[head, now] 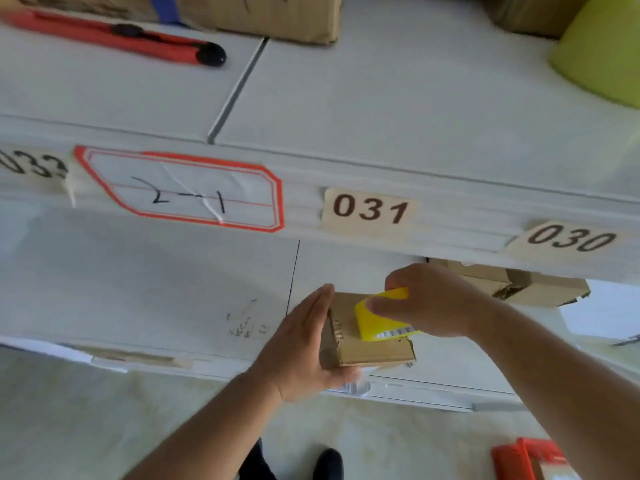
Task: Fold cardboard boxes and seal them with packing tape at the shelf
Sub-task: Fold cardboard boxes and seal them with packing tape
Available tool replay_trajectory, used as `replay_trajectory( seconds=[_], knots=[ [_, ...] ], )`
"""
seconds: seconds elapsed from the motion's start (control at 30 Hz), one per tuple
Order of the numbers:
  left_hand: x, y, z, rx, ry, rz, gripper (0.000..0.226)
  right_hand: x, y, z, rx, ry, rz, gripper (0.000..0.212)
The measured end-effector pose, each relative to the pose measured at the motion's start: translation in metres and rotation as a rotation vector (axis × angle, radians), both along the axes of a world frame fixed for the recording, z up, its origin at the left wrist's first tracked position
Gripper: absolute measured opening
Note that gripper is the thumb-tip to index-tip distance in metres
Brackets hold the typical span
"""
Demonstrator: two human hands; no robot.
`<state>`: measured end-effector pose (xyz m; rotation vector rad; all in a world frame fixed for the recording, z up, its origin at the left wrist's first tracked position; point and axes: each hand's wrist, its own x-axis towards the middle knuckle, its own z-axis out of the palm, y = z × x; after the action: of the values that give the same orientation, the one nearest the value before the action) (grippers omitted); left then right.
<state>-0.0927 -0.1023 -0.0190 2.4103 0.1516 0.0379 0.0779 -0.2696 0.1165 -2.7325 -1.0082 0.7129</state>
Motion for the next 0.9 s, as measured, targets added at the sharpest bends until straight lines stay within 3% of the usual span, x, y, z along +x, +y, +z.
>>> replay_trajectory(
  seconds=[0.07, 0.13, 0.2, 0.3, 0.37, 0.57, 0.63, 0.77, 0.83, 0.9],
  knots=[
    [-0.017, 0.002, -0.022, -0.202, 0.002, 0.184, 0.122, 0.010, -0.012, -0.006, 0.032, 0.044, -0.067, 0.054],
    [-0.029, 0.006, -0.054, -0.494, 0.032, 0.680, 0.099, 0.016, -0.019, -0.006, 0.051, 0.085, -0.128, 0.053],
    [-0.027, 0.011, -0.077, -0.697, 0.251, 0.971, 0.067, 0.019, -0.023, -0.009, 0.049, 0.087, -0.163, 0.050],
    [-0.011, 0.008, -0.094, -1.186, 0.432, 0.936, 0.023, 0.023, -0.024, -0.012, 0.028, 0.084, -0.208, 0.031],
    [-0.004, 0.001, -0.095, -1.362, 0.406, 0.944, 0.027, 0.025, -0.024, -0.012, 0.023, 0.118, -0.236, 0.028],
    [0.000, -0.013, -0.079, -1.627, 0.337, 0.962, 0.030, 0.025, -0.022, -0.013, 0.032, 0.145, -0.225, 0.047],
    [0.000, -0.012, -0.081, -1.646, 0.327, 0.956, 0.030, 0.027, -0.024, -0.015, 0.036, 0.141, -0.224, 0.046],
    [0.002, -0.010, -0.089, -1.595, 0.216, 0.985, 0.035, 0.028, -0.026, -0.015, 0.046, 0.134, -0.230, 0.064],
    [0.002, -0.012, -0.089, -1.600, 0.189, 0.989, 0.032, 0.028, -0.026, -0.014, 0.057, 0.140, -0.227, 0.056],
    [0.001, -0.012, -0.092, -1.605, 0.193, 1.005, 0.028, 0.025, -0.022, -0.013, 0.065, 0.148, -0.216, 0.034]
  ],
)
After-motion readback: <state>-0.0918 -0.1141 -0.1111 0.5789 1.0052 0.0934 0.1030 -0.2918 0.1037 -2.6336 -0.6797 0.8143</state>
